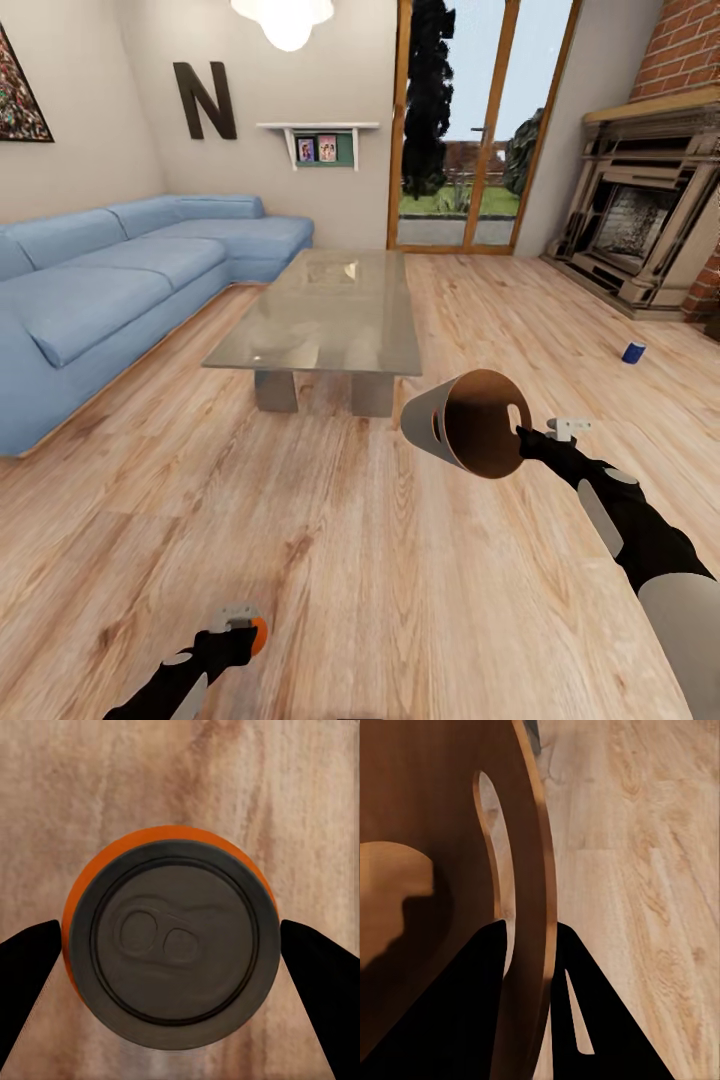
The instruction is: Put the three can of soda from the living room inside the tash can in the kitchen.
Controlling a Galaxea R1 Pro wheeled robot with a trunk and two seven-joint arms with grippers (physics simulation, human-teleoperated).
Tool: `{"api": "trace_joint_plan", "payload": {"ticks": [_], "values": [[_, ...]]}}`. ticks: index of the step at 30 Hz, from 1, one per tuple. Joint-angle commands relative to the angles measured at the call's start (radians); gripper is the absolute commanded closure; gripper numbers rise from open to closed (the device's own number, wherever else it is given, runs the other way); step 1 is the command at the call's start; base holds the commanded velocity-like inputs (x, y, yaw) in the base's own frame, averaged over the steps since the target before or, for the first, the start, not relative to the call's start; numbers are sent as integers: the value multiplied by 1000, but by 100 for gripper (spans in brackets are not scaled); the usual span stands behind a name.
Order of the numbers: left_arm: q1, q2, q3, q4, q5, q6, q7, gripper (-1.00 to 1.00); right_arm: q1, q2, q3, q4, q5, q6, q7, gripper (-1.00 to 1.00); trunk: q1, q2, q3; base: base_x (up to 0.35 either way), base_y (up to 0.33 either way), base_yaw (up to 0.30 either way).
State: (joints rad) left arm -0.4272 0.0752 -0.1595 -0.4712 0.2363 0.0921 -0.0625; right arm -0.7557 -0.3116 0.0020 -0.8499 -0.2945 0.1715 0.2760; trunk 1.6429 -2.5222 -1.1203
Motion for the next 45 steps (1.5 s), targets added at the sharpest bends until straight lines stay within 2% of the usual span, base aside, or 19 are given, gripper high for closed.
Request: {"api": "trace_joint_plan", "payload": {"ticks": [1,20,26,36,41,45], "values": [[0,0,0,0,0,0,0,100,-1,0,-2,-2,-8,1,7,100,0,0,4,0,0,0],[0,1,0,0,0,0,0,100,-1,1,3,0,1,5,-8,100,-9,5,78,0,0,0],[0,0,0,0,0,0,0,100,-1,11,7,0,7,12,-9,100,-12,6,101,0,0,0],[0,0,0,0,0,0,0,100,-1,13,10,0,9,16,-9,100,-16,8,139,0,0,0],[0,1,0,-1,0,0,0,100,-1,20,26,1,33,20,-24,100,-18,10,159,0,0,0],[0,1,0,-2,0,0,0,100,-2,37,35,2,61,23,-62,100,-20,10,174,0,0,0]]}}
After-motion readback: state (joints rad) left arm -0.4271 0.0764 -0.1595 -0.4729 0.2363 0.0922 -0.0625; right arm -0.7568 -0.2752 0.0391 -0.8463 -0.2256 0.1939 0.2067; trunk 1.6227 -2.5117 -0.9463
